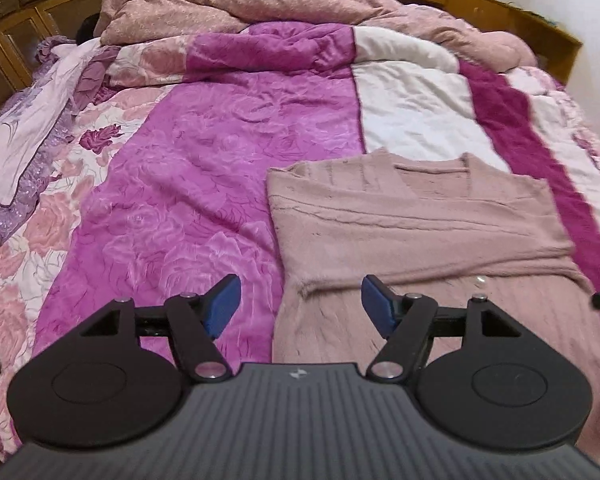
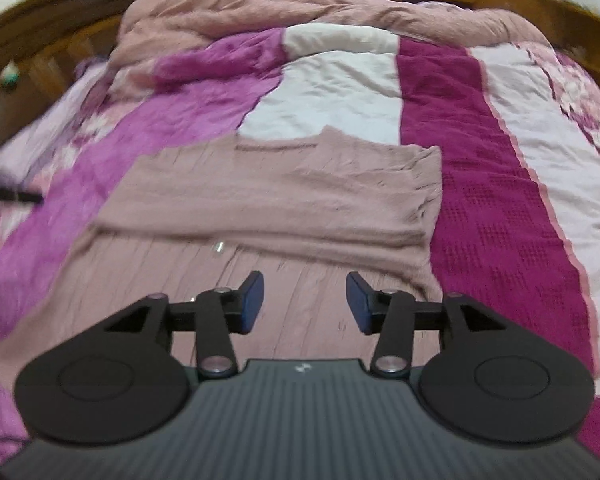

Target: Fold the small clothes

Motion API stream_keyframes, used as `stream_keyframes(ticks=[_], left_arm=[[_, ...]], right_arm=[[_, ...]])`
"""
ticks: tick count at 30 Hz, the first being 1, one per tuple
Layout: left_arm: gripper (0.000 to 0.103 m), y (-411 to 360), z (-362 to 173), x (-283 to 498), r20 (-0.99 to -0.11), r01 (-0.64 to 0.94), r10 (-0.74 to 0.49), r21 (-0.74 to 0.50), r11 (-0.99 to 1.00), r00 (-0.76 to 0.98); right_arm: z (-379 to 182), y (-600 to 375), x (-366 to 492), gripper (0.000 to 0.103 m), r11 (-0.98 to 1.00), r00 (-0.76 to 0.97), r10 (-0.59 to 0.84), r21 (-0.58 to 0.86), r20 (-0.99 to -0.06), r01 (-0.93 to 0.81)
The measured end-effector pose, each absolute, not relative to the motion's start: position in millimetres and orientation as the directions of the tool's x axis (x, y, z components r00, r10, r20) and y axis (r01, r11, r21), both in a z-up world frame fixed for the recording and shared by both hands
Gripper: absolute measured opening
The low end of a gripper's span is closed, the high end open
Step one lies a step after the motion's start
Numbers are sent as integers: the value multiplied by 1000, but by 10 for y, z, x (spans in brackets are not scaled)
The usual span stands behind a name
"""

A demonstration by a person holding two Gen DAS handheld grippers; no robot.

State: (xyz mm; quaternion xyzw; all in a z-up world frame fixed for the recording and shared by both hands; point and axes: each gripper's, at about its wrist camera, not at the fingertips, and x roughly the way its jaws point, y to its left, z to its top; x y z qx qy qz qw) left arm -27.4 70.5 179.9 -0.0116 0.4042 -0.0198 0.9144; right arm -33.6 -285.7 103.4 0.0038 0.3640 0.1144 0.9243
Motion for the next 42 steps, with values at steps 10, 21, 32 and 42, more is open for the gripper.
stream_keyframes(ticks=[10, 21, 32, 42], left_arm=[[74, 528, 1641, -1040, -771, 43, -55, -36, 998, 635], [74, 280, 1192, -1286, -803, 89, -103, -63, 994, 587], [74, 120, 972, -1421, -831, 224, -106, 23, 974, 546], [74, 83, 981, -1556, -863, 384, -84, 134, 914, 499]], right_arm=[[852, -2698, -1095, 48, 963, 643, 164, -21, -748, -270], [813, -2851, -1577, 47, 965, 671, -73, -222, -738, -139], [981, -3060, -1726, 48, 976, 671, -64, -186, -738, -111], [993, -2490, -1648, 52, 870, 653, 116, -241, -748, -431]])
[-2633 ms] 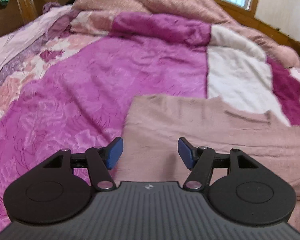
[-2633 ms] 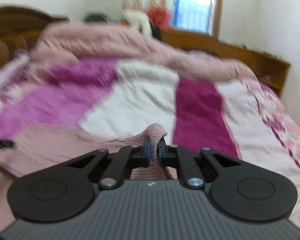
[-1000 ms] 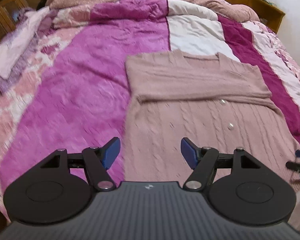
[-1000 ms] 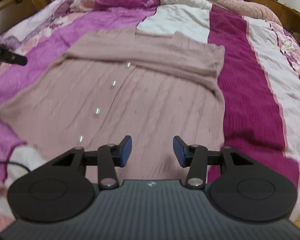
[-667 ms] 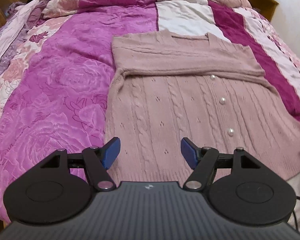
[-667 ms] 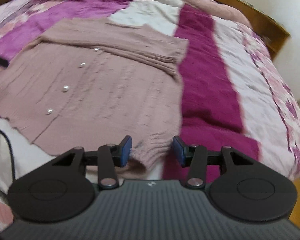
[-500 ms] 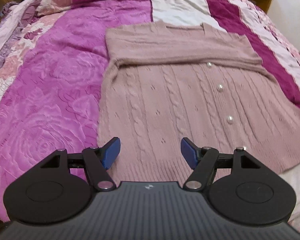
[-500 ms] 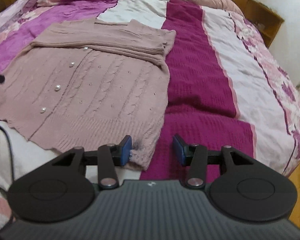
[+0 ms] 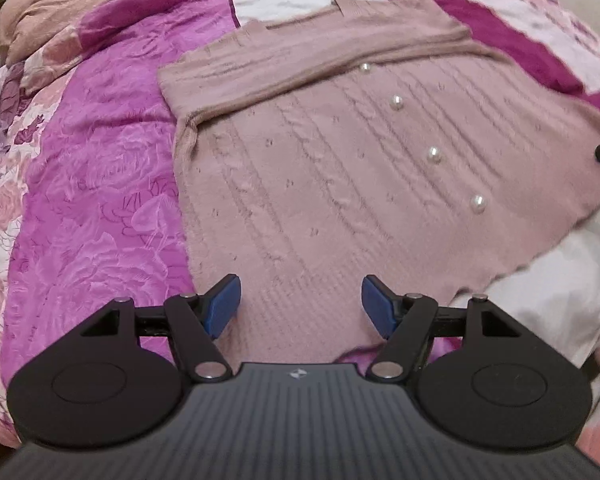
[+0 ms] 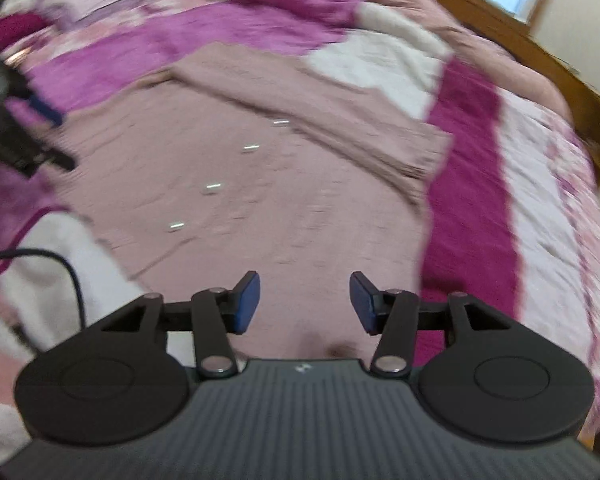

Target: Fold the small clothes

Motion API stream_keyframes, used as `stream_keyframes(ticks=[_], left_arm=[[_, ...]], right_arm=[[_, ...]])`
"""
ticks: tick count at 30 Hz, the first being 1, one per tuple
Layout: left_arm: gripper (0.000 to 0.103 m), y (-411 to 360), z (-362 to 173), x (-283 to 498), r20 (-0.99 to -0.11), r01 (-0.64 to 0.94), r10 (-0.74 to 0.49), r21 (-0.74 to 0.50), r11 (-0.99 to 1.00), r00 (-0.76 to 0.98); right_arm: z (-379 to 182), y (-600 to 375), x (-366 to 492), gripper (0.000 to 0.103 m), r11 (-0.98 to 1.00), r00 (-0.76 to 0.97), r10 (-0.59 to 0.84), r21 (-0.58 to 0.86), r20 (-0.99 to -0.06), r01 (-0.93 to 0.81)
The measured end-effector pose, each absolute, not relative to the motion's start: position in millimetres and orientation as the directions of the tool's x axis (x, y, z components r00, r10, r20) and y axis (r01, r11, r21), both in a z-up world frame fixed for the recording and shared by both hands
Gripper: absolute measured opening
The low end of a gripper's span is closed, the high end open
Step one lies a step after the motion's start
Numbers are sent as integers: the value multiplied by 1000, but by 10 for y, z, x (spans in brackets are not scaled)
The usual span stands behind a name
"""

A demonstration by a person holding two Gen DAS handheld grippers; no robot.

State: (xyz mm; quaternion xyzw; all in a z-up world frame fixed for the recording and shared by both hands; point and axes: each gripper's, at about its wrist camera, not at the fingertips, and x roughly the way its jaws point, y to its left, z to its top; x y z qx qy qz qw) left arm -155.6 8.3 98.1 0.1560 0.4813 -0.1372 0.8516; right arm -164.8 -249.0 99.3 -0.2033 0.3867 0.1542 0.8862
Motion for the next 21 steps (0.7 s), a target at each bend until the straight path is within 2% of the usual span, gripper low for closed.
stream_keyframes(ticks=[5, 7, 10, 14, 21], left_arm=[[74, 90, 965, -1660, -888, 469, -117, 120, 875, 445], [74, 46, 943, -1715, -896, 512, -126, 123, 850, 426], [75, -59, 875, -1796, -894, 568, -94, 195, 800, 438], [75, -155, 836, -1834, -895, 604, -78, 230, 763, 440], [75, -239, 874, -1838, -902, 655, -112, 214, 725, 418]], right_arm=[[798, -2297, -1654, 52, 788, 548, 191, -206, -814, -580], [731, -2274, -1654, 52, 769, 521, 174, -216, -835, -602], [587, -2274, -1625, 52, 763, 502, 109, -251, -858, -595], [471, -2263, -1631, 54, 763, 524, 81, -285, -848, -580], [411, -2232, -1518, 55, 778, 587, 49, -338, -808, -530]])
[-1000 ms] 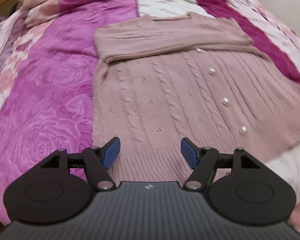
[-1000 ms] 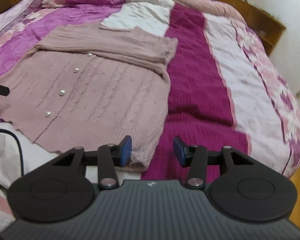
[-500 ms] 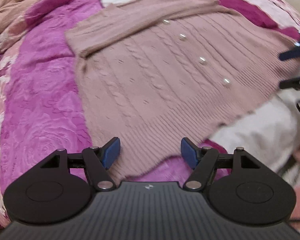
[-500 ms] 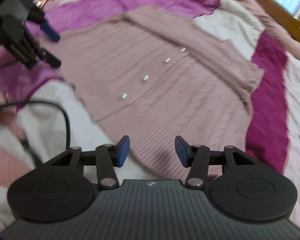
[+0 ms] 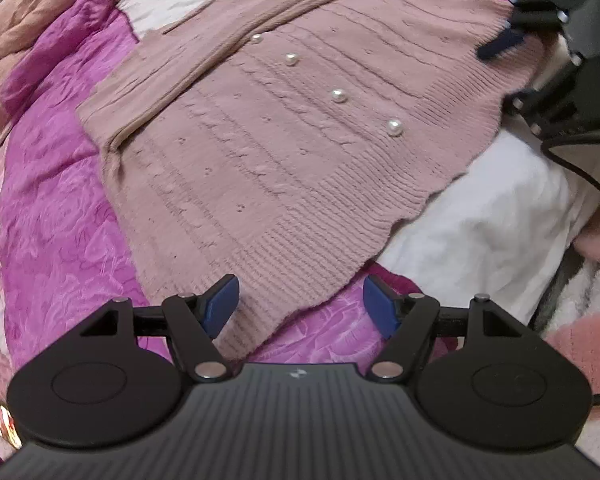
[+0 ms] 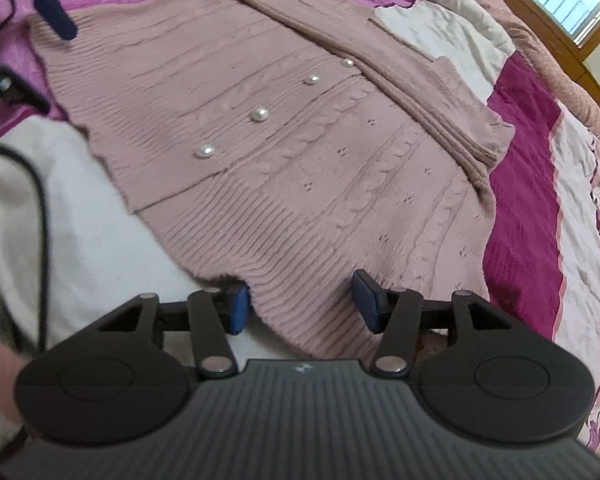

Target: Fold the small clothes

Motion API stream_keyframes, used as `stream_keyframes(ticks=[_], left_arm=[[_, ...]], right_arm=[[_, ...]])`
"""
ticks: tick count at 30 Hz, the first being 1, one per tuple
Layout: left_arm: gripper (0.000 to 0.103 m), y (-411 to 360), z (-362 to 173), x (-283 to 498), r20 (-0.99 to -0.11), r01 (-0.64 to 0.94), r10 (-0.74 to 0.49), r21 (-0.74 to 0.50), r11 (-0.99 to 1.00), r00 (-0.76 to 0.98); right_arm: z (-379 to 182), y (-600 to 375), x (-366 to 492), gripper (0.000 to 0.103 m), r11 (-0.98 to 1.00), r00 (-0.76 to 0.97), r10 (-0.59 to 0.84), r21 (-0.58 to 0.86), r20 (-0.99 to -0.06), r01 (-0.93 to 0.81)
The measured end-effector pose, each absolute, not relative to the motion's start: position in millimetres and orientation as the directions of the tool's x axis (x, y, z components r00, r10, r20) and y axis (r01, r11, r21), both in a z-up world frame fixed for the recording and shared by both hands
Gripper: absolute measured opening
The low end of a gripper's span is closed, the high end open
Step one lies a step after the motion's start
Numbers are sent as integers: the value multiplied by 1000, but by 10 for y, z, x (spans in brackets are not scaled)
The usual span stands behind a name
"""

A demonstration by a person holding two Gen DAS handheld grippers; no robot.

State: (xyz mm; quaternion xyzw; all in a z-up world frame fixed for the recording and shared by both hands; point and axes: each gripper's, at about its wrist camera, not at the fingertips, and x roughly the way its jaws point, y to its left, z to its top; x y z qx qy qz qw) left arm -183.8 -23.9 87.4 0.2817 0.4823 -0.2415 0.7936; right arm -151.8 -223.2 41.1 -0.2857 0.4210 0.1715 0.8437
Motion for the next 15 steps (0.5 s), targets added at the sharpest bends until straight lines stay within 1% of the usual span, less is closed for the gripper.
stream_keyframes(ticks=[2, 5, 9, 11, 15], left_arm=[[77, -302, 791, -1838, -903, 678, -85, 252, 690, 422], [84, -364, 620, -1778, -896, 684, -31, 315, 658, 442], [90, -339, 512, -1617, -894, 649, -11, 316, 692, 448], [90, -313, 488, -1570, -888, 630, -16, 314, 711, 460], [90, -309, 478, -1588, -856, 602, -22, 344, 721, 517]], right_arm=[[415, -2241, -1467, 55, 793, 598, 53, -330, -800, -512], [464, -2299, -1403, 54, 835, 622, 71, -296, -779, -465], [508, -2439, -1339, 54, 891, 634, 97, -217, -768, -399], [490, -2485, -1345, 55, 896, 621, 105, -198, -777, -399], [460, -2476, -1422, 55, 871, 619, 95, -236, -779, -431]])
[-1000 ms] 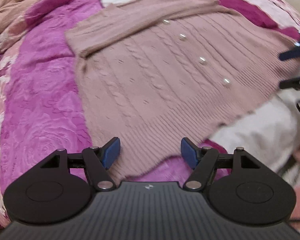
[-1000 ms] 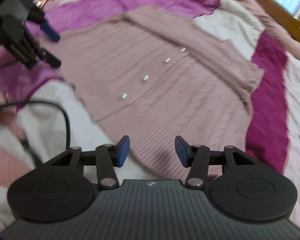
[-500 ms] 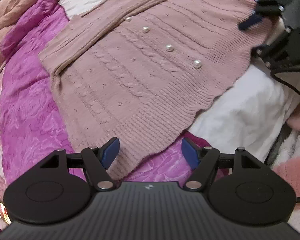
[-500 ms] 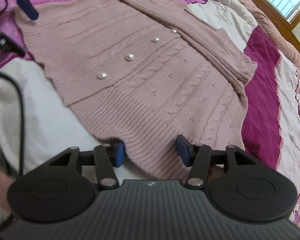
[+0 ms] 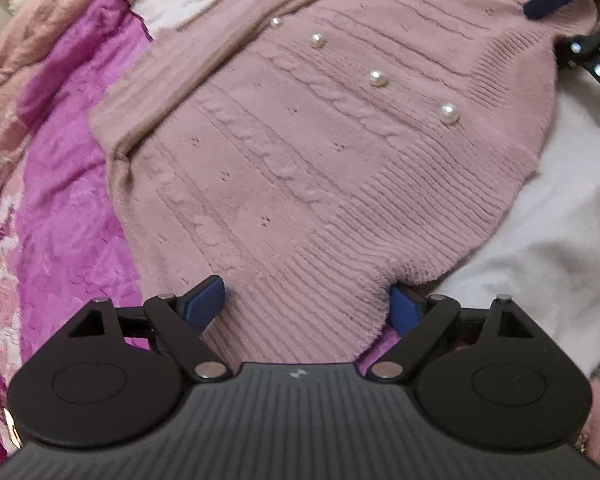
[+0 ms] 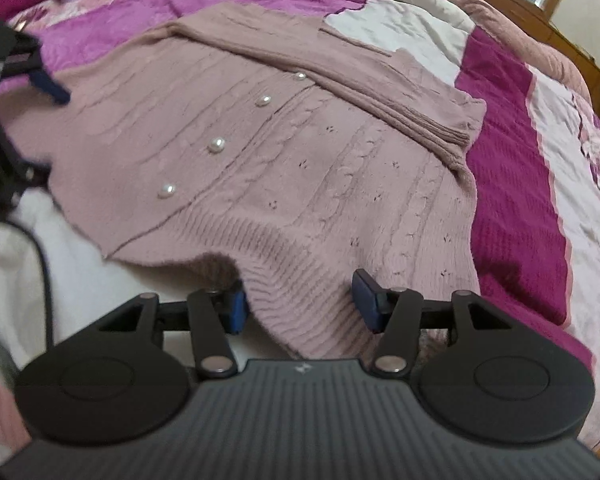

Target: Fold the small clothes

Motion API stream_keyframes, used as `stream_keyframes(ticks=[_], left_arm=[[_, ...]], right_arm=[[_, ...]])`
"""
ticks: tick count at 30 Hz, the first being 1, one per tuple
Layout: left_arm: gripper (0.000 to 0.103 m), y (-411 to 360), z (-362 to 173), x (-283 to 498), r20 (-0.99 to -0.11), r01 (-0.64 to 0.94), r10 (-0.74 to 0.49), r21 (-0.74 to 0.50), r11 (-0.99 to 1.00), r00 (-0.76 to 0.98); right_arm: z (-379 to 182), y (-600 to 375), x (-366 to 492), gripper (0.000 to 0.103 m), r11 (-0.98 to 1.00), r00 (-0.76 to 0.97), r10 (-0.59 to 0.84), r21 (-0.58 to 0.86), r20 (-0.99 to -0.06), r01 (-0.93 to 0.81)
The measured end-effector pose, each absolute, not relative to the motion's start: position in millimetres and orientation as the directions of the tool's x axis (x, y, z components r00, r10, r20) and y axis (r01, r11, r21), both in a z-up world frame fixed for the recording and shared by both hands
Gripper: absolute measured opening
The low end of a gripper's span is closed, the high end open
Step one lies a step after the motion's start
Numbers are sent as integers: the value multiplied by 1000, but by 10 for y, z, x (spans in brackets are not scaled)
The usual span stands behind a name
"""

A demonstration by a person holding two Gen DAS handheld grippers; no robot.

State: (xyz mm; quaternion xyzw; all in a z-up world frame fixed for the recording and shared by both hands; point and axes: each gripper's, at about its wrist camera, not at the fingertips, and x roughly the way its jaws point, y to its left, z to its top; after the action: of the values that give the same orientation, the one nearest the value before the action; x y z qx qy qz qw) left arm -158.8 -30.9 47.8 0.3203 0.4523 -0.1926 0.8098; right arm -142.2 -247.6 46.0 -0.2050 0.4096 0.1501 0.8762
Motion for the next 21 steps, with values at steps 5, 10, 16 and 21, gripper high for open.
stream_keyframes(ticks=[5, 10, 16, 21], left_arm=[[90, -337, 451, -1564, -834, 545, 34, 390, 742, 550], [85, -339, 455, -1538, -806, 518, 71, 442, 732, 588], [42, -260, 508, -1475, -787, 446, 121, 461, 767, 605], [13, -225, 605, -1517, -790, 441, 47, 389, 809, 611]], right_arm=[[444, -2467, -1459, 55, 848, 616, 82, -270, -783, -456], [345, -2414, -1455, 57, 825, 636, 52, -326, -770, -462], [408, -2415, -1464, 32, 838, 665, 82, -309, -742, -449], [501, -2438, -1488, 12, 861, 688, 116, -273, -717, -430]])
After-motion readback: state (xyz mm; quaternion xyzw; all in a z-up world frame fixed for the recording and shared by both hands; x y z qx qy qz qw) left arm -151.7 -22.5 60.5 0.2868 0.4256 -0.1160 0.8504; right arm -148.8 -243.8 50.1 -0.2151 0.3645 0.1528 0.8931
